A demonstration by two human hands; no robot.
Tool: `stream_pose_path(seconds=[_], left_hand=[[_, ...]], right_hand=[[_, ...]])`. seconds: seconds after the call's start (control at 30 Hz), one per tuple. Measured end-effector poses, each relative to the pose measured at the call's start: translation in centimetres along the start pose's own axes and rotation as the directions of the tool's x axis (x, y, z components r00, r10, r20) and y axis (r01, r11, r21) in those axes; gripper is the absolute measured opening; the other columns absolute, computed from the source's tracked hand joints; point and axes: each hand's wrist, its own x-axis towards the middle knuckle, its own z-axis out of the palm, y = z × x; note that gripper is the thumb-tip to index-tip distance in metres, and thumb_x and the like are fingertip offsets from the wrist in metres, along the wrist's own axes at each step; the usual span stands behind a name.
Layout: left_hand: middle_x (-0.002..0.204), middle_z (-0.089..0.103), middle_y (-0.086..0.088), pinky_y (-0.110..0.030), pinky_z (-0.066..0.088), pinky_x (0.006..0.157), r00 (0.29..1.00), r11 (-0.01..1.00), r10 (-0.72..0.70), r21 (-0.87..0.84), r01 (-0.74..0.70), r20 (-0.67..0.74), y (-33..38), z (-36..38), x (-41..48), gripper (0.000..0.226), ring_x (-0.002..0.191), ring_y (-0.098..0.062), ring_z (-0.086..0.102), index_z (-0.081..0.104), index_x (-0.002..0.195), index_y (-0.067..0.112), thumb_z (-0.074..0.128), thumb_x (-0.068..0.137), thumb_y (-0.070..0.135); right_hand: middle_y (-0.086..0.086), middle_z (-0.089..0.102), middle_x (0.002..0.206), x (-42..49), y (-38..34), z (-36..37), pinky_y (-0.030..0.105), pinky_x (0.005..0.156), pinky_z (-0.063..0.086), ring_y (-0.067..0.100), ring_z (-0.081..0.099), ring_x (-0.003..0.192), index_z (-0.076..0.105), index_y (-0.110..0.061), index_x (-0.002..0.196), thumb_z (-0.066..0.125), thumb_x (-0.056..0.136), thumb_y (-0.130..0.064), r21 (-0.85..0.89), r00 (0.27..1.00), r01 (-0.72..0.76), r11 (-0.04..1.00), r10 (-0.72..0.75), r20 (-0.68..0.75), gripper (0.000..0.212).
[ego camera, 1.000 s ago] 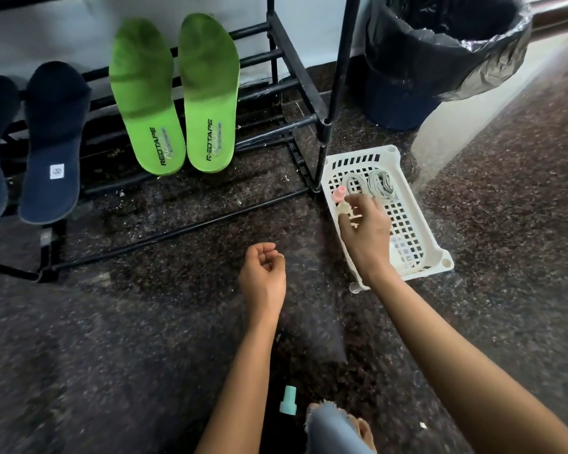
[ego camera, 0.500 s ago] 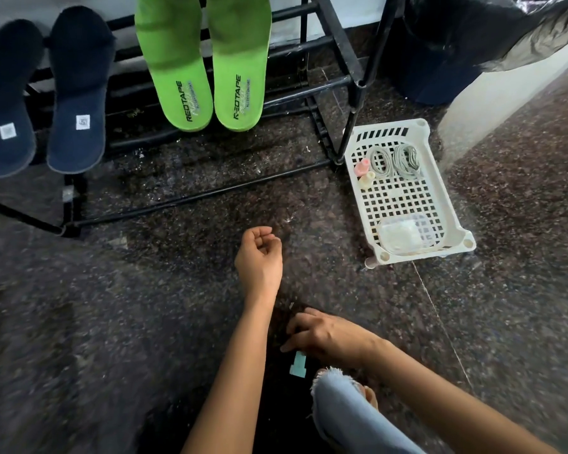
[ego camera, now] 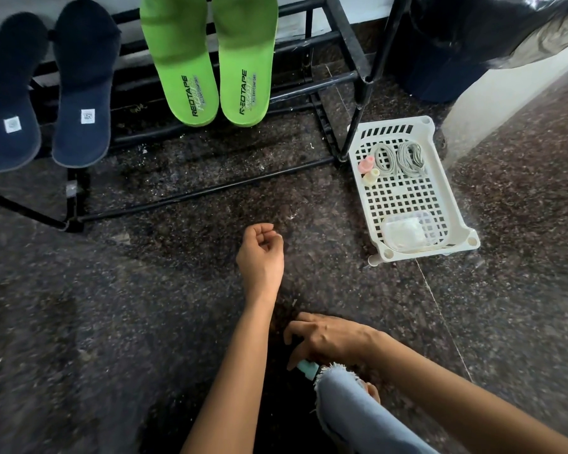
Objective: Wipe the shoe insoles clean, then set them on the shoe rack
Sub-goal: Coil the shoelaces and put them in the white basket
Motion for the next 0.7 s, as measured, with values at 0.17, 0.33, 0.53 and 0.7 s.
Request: stream_pose_path(seconds=[0.17,0.33,0.53,0.7], left_hand=[[0.092,0.063,0.009,-0.01,0.049,0.066,1.0,1.0,0.004,-0.002,-0.004,0.005,0.1,-0.1,-0.2,0.015,0.081,0.0,0.06,0.061,0.104,0.017,0.061,0.092,0.01],[0.093,0.063,0.01,-0.016,0.05,0.07,1.0,1.0,-0.001,-0.005,0.001,0.009,0.3,-0.1,-0.3,0.015,0.082,0.0,0.06,0.061,0.104,0.018,0.06,0.092,0.01],[0.094,0.064,0.009,-0.015,0.049,0.07,1.0,1.0,0.009,0.001,-0.009,0.009,0.7,0.1,0.0,0.015,0.083,-0.001,0.06,0.061,0.104,0.019,0.061,0.091,0.011],[0.092,0.064,0.008,-0.015,0.049,0.073,1.0,0.999,0.031,0.008,-0.031,0.002,1.3,1.1,0.4,0.016,0.08,0.0,0.06,0.062,0.103,0.017,0.061,0.09,0.009]], right_hand=[[0.001,0.05,0.111,0.0,0.0,-0.2,0.026,0.08,0.039,0.021,0.044,0.095,0.069,-0.029,0.103,0.042,0.089,-0.021,-0.041,1.0,0.005,0.999,-0.005,-0.012,0.032],[-0.001,0.051,0.109,-0.4,0.7,-0.2,0.029,0.083,0.043,0.019,0.045,0.096,0.062,-0.025,0.102,0.056,0.09,-0.02,-0.034,0.992,-0.07,0.997,0.066,-0.109,0.015],[0.004,0.058,0.099,-1.7,1.1,-2.4,0.022,0.082,0.04,0.015,0.051,0.09,0.054,-0.008,0.105,0.052,0.092,-0.015,0.196,0.871,-0.264,0.944,0.32,-0.372,0.015],[-0.001,0.058,0.085,-2.9,1.0,-6.7,0.025,0.067,0.043,0.009,0.052,0.074,0.056,-0.011,0.098,0.058,0.085,-0.012,0.291,0.612,-0.356,0.888,0.457,-0.645,0.013]])
